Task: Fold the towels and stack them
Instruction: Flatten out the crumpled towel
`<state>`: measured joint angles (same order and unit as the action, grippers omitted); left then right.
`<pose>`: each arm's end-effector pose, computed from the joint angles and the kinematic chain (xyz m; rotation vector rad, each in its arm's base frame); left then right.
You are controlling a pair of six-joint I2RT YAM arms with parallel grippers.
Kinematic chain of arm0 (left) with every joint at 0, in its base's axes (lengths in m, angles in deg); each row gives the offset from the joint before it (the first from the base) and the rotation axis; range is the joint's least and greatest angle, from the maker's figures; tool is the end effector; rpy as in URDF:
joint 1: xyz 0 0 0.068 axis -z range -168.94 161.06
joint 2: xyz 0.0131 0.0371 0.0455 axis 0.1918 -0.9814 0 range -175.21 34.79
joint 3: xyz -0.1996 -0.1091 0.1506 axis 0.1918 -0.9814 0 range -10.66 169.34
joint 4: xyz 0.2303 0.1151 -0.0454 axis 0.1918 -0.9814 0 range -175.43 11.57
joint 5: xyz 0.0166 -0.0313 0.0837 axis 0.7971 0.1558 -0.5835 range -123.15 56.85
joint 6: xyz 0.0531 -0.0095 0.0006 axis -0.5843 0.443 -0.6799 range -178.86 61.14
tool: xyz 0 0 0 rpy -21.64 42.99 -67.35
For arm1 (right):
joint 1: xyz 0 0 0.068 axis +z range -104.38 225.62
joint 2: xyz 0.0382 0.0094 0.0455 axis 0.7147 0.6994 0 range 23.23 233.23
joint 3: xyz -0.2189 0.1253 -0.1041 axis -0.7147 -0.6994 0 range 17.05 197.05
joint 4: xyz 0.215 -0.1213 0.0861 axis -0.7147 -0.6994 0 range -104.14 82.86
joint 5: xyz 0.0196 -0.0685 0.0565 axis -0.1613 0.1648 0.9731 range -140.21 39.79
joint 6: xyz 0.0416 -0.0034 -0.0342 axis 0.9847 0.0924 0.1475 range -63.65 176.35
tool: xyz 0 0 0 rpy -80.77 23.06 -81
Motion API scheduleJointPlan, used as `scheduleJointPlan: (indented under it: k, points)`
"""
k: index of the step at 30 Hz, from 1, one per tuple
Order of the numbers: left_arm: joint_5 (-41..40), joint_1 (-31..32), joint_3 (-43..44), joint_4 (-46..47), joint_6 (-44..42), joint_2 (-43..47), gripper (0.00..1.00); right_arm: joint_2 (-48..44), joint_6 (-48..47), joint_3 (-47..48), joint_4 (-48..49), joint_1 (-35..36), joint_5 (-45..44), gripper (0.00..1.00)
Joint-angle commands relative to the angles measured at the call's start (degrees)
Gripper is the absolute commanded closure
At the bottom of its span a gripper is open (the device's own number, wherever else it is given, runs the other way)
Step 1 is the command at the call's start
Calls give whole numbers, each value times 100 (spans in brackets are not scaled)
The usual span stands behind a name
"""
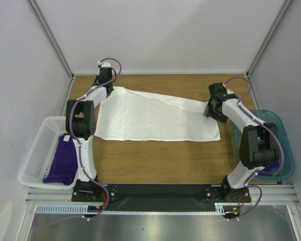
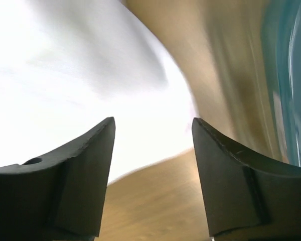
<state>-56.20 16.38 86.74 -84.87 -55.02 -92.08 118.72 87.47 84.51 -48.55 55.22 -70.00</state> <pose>0.5067 -0.0332 0.1938 -0.1959 2.1523 0.3494 0.3250 0.0427 0.2136 0.5828 2.6128 -0.2687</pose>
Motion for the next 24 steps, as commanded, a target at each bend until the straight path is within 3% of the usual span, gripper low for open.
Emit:
scheduleJointPlan:
  k: [1,10,24]
  points:
    - [151,-49,-108,283,-173,224,100,-224,-518,977,754,-73,431,31]
    - [213,-49,-222,301,-138,215,100,743,-441,1551,1907,-416,968,31]
    - [64,-58,-240,318,-261,145,100,1183,-88,997,2049,-407,977,36]
